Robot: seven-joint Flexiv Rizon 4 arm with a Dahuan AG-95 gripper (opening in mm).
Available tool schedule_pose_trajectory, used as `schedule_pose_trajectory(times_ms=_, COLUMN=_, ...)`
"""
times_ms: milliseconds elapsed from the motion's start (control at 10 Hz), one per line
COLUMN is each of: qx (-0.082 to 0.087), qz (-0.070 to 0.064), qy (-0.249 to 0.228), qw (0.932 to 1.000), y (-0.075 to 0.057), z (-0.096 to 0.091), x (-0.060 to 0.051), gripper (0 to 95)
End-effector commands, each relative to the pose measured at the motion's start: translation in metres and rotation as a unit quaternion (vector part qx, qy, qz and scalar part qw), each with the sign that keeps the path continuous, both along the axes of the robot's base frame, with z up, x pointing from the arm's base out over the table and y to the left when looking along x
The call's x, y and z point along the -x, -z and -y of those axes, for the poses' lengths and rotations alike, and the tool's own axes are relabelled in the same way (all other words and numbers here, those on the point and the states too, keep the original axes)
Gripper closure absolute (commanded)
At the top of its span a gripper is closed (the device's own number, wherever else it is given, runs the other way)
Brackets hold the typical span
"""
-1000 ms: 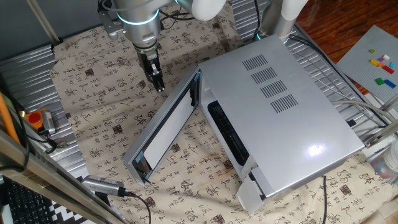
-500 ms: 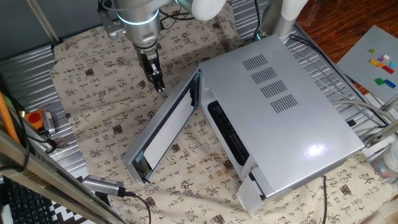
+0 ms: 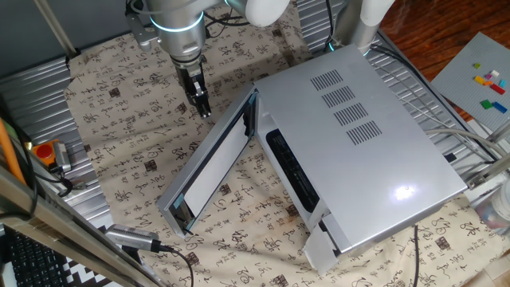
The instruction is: Close the microwave door
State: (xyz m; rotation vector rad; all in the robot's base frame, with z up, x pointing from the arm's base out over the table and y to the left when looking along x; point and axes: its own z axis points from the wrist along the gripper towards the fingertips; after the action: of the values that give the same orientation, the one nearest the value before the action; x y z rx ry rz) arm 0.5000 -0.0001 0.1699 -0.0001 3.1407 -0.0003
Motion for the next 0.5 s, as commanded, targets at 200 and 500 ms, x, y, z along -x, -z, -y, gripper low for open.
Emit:
schedule_pose_trajectory(times_ms=200, qx=-0.022, qz=0.002, qy=-0.105, qw=0.9943, y=-0.0001, z=-0.0001, x=-0.0001, gripper=95.0)
schedule_pose_trajectory(times_ms=500, qx=-0.021, qz=0.002, qy=-0.105, qw=0.9943, y=-0.0002, z=-0.0001, x=-0.0002, gripper=95.0)
